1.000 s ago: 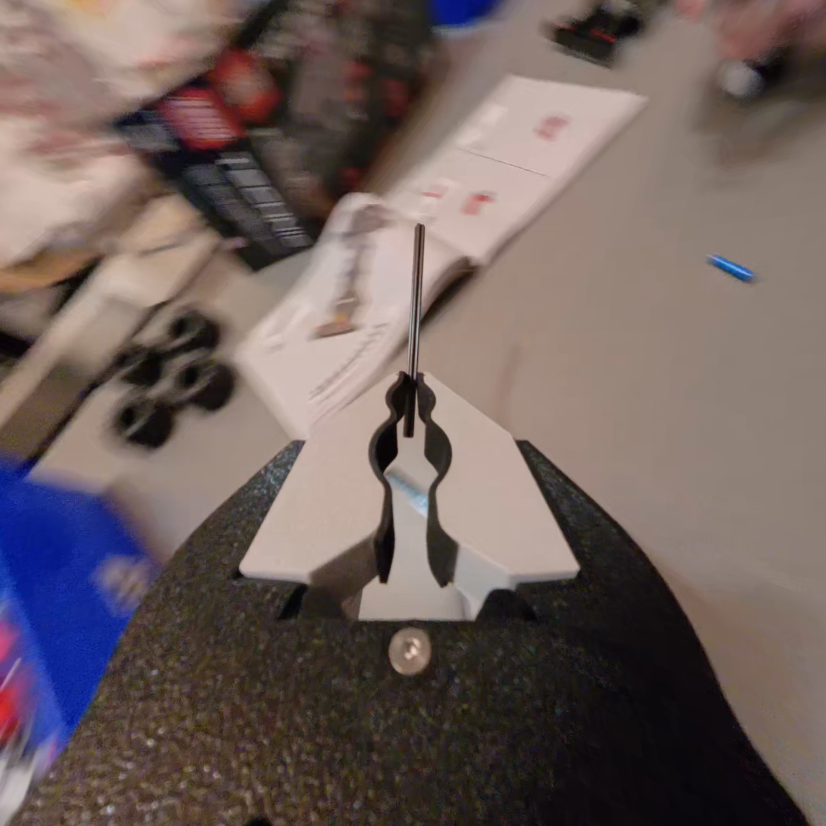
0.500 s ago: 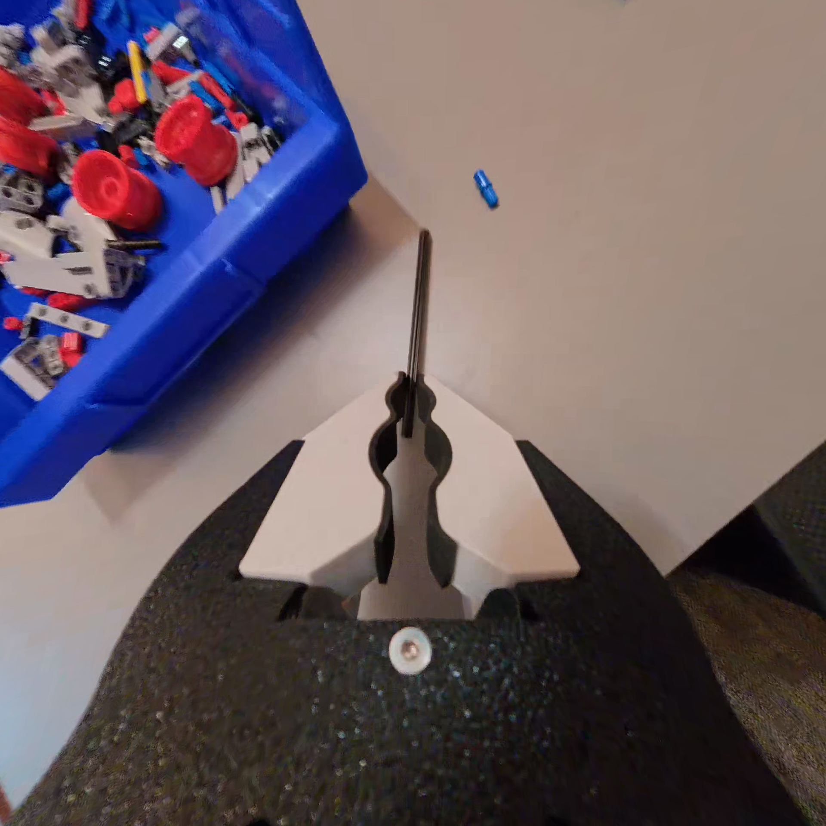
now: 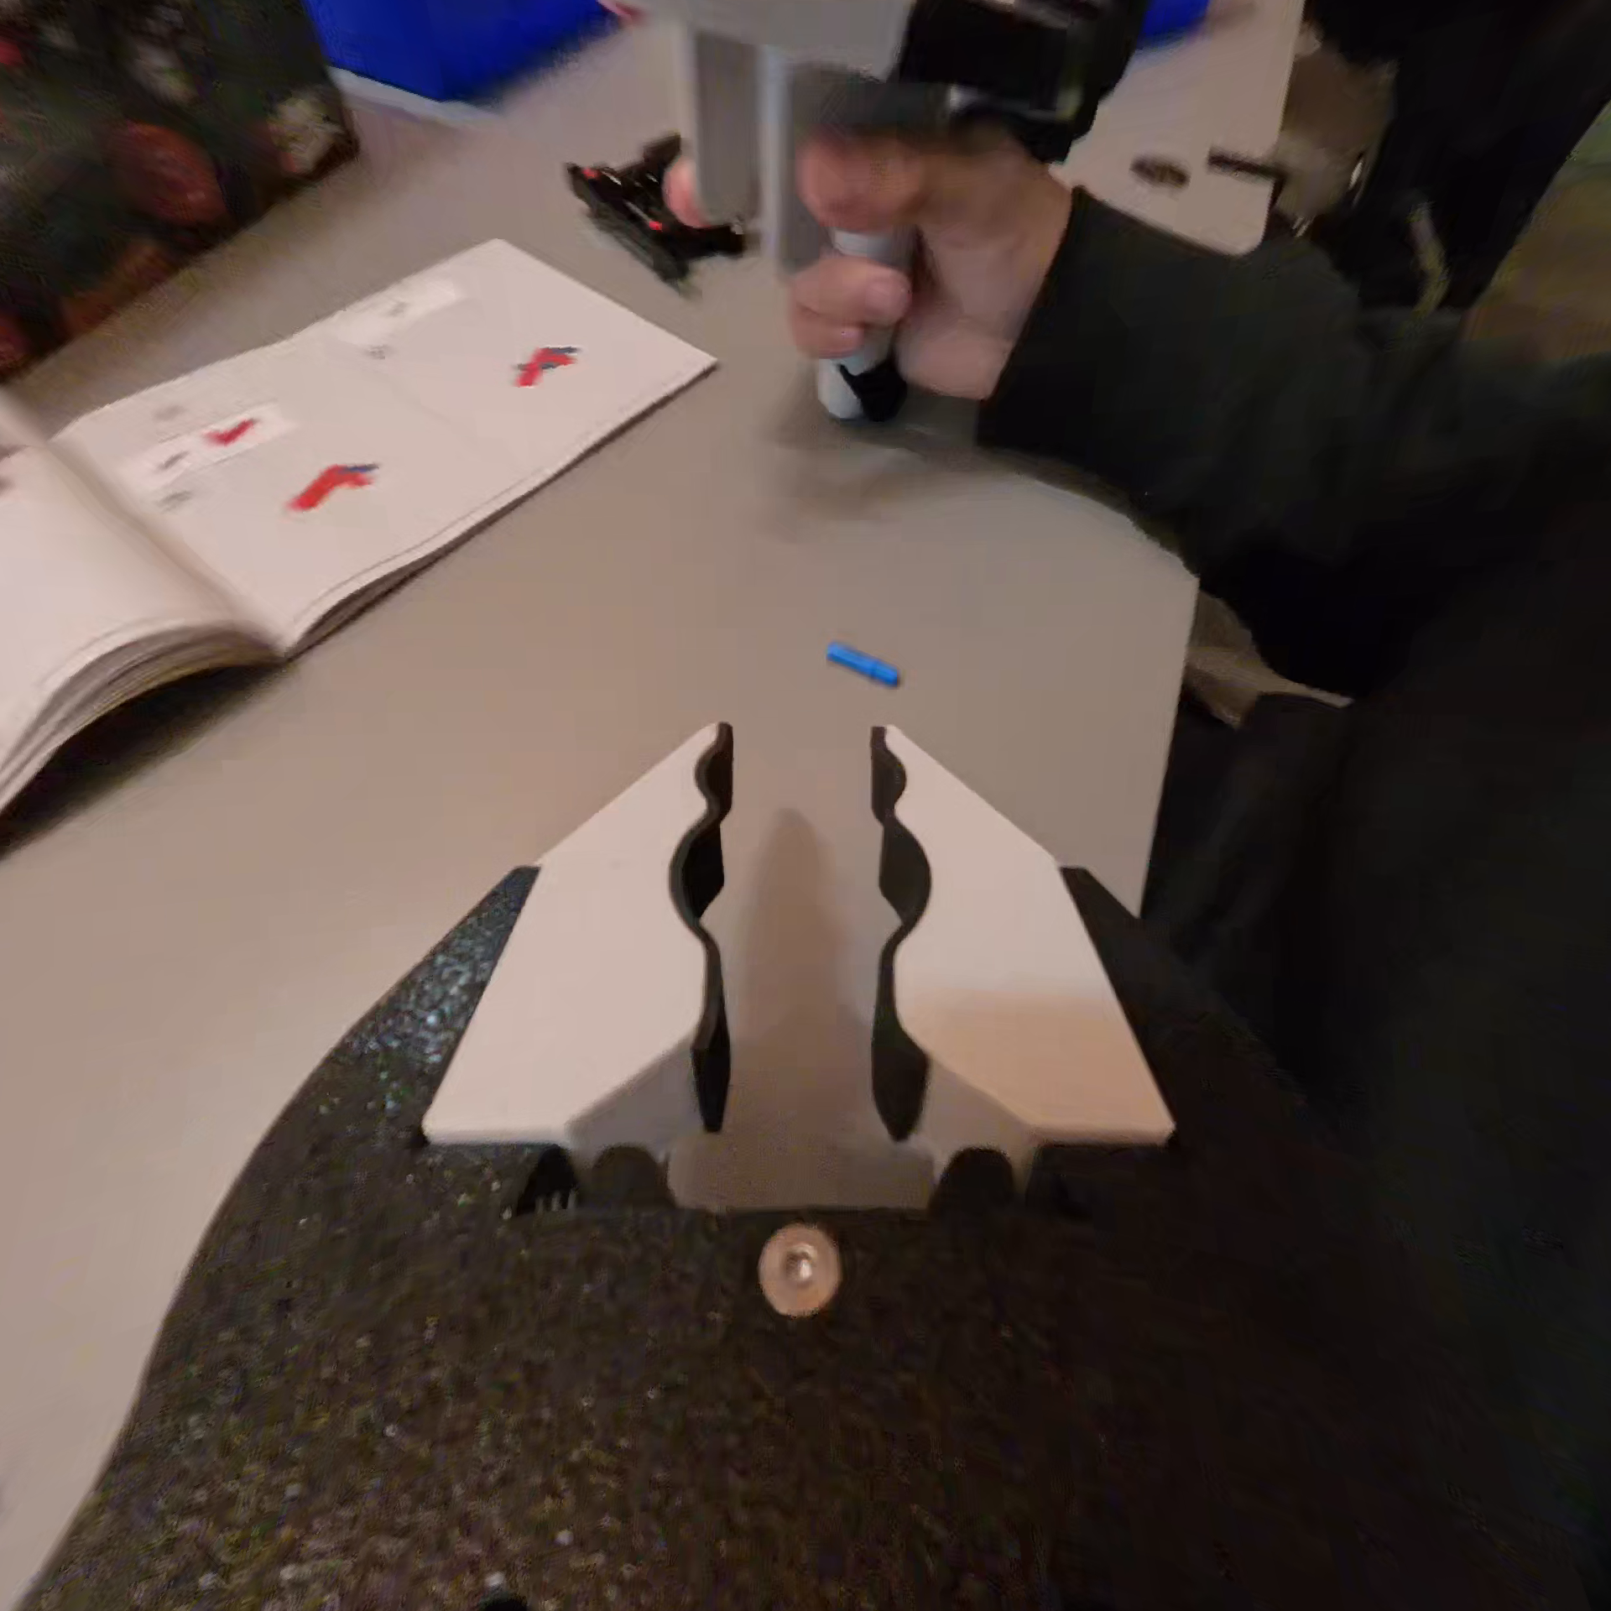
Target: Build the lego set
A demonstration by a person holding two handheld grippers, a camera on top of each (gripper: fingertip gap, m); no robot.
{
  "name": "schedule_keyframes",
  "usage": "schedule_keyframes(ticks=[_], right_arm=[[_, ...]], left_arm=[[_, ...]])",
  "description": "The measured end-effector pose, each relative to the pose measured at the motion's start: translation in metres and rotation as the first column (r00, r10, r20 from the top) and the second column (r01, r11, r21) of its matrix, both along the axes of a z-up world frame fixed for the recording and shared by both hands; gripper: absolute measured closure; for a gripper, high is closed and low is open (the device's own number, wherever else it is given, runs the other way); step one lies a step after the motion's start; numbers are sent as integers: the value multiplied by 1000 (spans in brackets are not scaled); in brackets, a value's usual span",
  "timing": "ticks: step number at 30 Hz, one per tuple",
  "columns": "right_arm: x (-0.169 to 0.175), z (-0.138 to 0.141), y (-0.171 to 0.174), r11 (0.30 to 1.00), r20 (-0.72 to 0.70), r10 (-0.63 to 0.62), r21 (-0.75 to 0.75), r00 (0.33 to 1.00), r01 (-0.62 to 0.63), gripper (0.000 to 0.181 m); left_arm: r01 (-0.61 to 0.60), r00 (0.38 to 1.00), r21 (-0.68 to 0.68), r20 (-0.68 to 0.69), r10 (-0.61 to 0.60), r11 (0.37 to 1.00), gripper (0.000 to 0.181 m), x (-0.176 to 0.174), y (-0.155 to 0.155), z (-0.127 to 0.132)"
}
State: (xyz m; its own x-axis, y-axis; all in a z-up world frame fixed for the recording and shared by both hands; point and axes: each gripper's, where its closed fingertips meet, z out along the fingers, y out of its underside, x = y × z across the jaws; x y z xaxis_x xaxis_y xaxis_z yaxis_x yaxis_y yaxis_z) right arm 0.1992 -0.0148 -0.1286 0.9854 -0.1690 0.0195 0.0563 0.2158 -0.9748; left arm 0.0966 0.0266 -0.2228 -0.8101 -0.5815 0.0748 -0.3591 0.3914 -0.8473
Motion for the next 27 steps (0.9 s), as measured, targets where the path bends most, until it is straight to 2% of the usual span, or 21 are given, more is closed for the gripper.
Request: schedule_keyframes(ticks=[2,4,5,9,15,19,23,25,27], right_arm=[[-2,2,-3,1000,23,-10,19,1000,10,176],[-4,4,-7,1000,36,-13,28,999,12,176],[-3,3,-9,999,39,-25,26,999,24,176],[2,1,-15,996,80,-83,-9,993,84,176],[3,2,-18,995,97,-96,-12,991,98,176],[4,4,-19,996,75,-85,5,994,85,176],[5,0,-18,995,79,-93,-15,993,95,176],[5,-1,-17,995,84,-95,-23,992,98,176],[3,-1,-17,995,87,-91,-22,992,93,176]], left_arm=[[52,999,93,5,-53,994,153,1,-28,-21],[56,998,204,-5,-57,977,152,5,-33,-37],[65,998,216,-8,-65,974,153,6,-37,-38],[87,992,143,-98,-73,986,157,0,-55,-38],[10,997,181,-71,3,984,169,12,-49,-40],[31,998,131,-64,-23,991,159,13,-66,-28],[61,998,225,-8,-60,972,156,15,-81,-38],[56,998,226,-2,-57,973,158,16,-86,-39],[46,998,242,17,-52,969,169,19,-87,-40]])
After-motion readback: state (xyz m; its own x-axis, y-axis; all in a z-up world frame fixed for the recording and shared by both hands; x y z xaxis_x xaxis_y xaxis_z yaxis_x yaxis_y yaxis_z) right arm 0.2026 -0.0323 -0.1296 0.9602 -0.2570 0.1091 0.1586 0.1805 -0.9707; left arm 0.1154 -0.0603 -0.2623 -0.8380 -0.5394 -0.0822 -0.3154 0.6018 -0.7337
